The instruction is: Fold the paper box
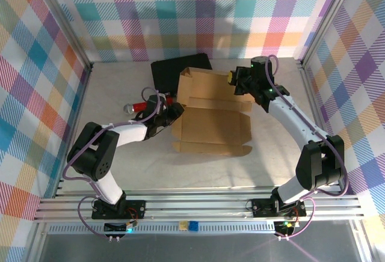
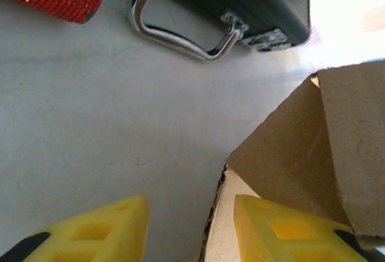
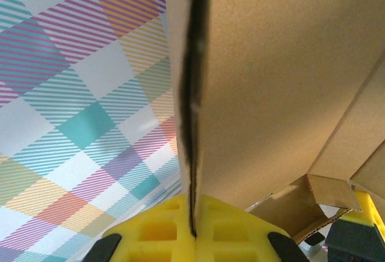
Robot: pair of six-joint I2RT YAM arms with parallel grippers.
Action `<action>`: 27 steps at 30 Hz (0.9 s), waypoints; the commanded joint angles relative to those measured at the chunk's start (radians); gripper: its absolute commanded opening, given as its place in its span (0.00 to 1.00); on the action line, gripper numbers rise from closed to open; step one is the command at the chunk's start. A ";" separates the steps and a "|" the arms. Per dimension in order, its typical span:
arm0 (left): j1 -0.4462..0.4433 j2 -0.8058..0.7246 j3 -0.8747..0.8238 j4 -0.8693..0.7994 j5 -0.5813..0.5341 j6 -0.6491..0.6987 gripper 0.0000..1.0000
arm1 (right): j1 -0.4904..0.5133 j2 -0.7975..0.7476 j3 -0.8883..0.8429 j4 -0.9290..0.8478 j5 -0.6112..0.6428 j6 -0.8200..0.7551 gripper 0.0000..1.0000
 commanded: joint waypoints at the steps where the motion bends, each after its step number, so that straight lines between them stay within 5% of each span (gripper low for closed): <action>1: -0.021 -0.064 0.014 -0.145 -0.044 0.093 0.42 | 0.007 -0.012 -0.021 0.015 -0.021 -0.017 0.00; 18: -0.017 -0.501 -0.166 -0.427 0.082 0.196 0.51 | 0.008 0.083 -0.167 0.432 -0.053 -0.214 0.00; 23: 0.041 -0.617 -0.096 -0.564 0.068 0.269 0.54 | 0.008 0.089 -0.171 0.414 -0.074 -0.223 0.00; 27: 0.080 -0.535 0.041 -0.673 0.044 0.417 0.59 | 0.008 0.090 -0.176 0.396 -0.078 -0.219 0.00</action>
